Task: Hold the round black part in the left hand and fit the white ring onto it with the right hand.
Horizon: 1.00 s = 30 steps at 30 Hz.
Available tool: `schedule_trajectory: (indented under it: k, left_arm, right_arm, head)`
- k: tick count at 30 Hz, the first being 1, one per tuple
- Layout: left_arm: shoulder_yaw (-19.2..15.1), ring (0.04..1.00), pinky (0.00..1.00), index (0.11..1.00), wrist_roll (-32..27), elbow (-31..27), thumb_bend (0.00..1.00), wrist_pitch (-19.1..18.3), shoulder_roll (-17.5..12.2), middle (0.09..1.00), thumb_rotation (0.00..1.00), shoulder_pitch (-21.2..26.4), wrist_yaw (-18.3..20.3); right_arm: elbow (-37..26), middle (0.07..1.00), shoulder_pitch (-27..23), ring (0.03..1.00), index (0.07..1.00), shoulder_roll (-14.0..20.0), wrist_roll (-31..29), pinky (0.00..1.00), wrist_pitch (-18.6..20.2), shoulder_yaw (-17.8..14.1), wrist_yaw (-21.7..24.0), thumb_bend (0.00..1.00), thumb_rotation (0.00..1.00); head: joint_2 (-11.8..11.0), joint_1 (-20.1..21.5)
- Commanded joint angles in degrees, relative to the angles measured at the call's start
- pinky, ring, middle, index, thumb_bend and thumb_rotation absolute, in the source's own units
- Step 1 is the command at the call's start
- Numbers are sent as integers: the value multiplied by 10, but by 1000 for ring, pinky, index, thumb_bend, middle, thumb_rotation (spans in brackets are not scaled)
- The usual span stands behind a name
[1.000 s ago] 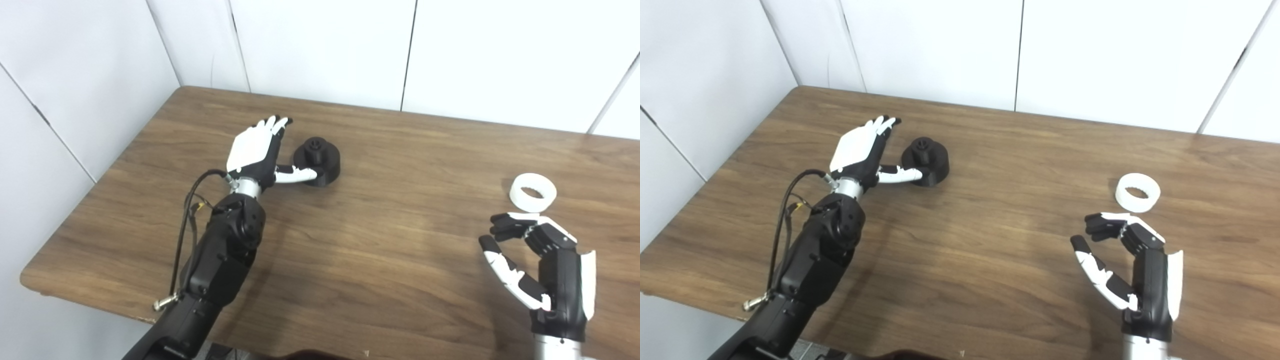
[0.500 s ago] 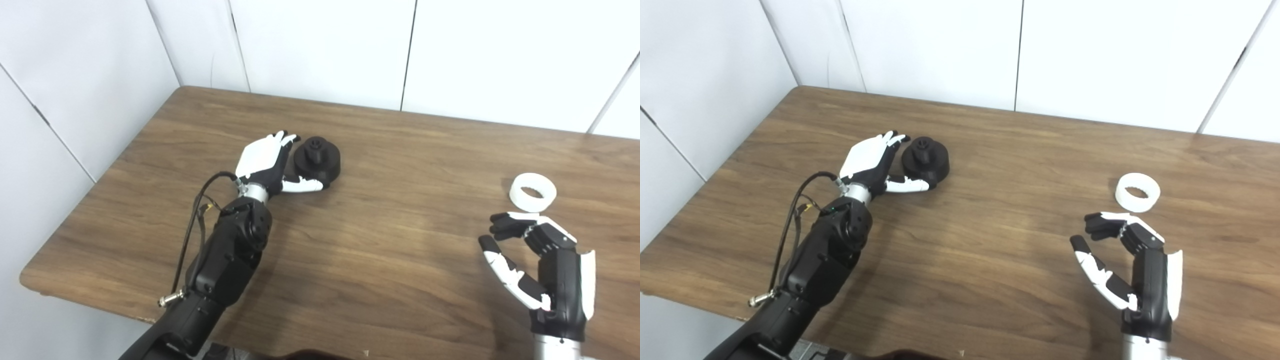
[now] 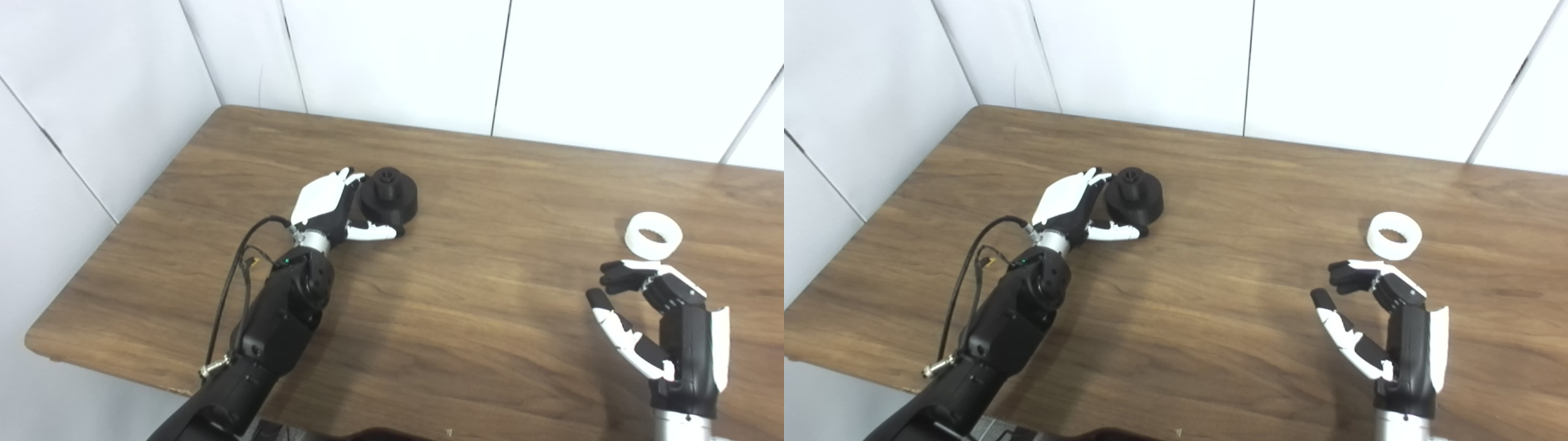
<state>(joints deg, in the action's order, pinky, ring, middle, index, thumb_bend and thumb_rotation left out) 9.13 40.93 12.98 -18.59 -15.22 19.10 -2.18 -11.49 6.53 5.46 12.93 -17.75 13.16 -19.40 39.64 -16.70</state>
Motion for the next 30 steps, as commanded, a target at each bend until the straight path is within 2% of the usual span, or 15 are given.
schedule_trajectory:
  k: [1,5,7,15,18,24,30]
  left_arm:
    - [-14,1000,968,815,-26,10,940,30,7,1000,486,24,-30]
    - [-41,1000,991,751,-73,34,873,69,27,987,365,27,-65]
    - [-48,999,995,728,-88,46,856,87,33,979,341,30,-79]
    - [-69,937,814,666,-133,89,840,129,56,937,280,40,-124]
    - [-67,926,794,644,-136,93,824,136,57,929,261,39,-133]
    - [-67,934,813,610,-139,95,806,139,58,920,226,38,-141]
    - [-62,918,791,597,-139,82,820,136,56,910,200,27,-134]
  right_arm:
    - [-5,570,54,521,494,-42,5,449,-11,-5,1,492,162]
    - [-7,570,55,522,494,-40,-3,451,-8,-6,4,493,162]
    - [-8,571,56,522,494,-40,-1,452,-7,-6,4,492,161]
    - [-10,573,57,522,494,-39,3,459,-8,-6,4,491,160]
    - [-13,573,58,522,494,-39,5,459,-4,-7,4,491,161]
    - [-14,569,57,518,494,-40,4,451,-5,-6,5,491,162]
    - [-14,571,56,519,494,-40,6,457,-5,-7,6,491,161]
  head:
    - [1,-1]
    - [3,-2]
    - [3,-2]
    - [7,-1]
    - [7,-1]
    - [7,-2]
    - [8,-2]
